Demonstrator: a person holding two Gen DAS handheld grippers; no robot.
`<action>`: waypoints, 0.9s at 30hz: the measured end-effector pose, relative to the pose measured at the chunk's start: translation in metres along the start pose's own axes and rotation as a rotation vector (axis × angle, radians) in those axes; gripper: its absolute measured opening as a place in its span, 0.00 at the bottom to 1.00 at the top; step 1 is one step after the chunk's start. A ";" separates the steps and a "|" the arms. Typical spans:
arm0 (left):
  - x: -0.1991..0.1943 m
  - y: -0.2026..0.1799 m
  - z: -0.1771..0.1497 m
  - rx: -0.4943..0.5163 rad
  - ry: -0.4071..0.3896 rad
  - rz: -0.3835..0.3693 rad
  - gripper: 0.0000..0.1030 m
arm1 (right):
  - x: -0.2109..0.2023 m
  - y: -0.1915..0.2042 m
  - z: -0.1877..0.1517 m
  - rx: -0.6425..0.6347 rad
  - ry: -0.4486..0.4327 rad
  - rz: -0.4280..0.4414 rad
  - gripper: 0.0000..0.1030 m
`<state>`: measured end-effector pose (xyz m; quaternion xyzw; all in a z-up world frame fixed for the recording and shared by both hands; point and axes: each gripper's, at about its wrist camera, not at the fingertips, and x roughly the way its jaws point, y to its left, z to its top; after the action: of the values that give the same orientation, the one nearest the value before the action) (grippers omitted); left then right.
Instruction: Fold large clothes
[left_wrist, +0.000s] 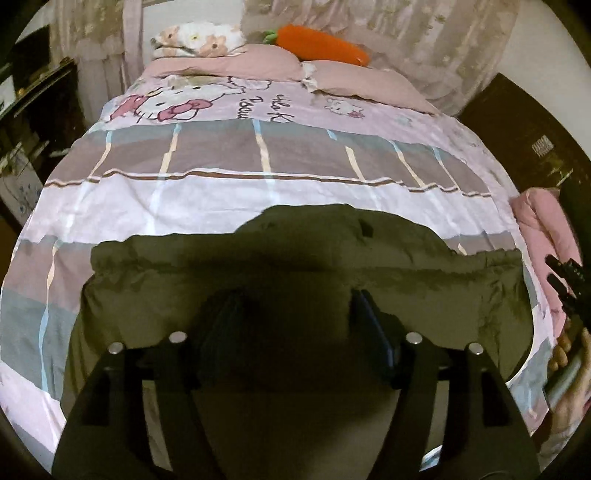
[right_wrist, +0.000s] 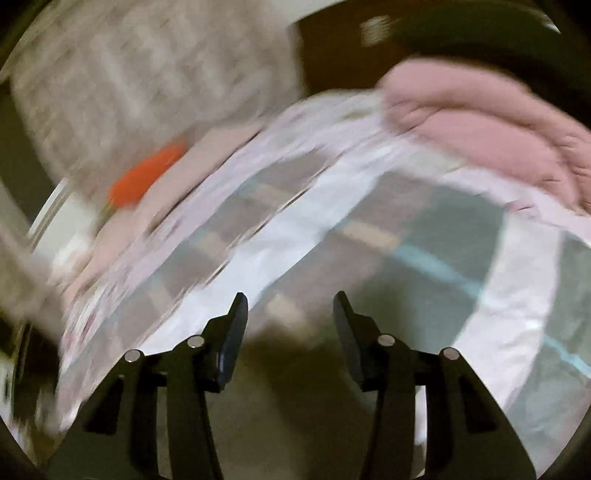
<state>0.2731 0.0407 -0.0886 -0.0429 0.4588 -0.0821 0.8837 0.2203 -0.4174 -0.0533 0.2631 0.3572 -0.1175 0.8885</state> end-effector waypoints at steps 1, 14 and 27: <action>0.002 -0.003 -0.001 0.008 0.005 0.007 0.49 | 0.002 0.027 -0.016 -0.078 0.054 0.045 0.47; 0.073 0.020 -0.012 -0.070 0.085 0.117 0.49 | 0.087 0.170 -0.128 -0.588 0.238 -0.006 0.48; 0.049 0.035 -0.014 -0.117 -0.028 0.205 0.66 | 0.048 0.134 -0.099 -0.487 0.043 -0.015 0.51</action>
<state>0.2930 0.0663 -0.1420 -0.0485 0.4523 0.0362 0.8898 0.2508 -0.2522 -0.0958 0.0407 0.3957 -0.0290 0.9170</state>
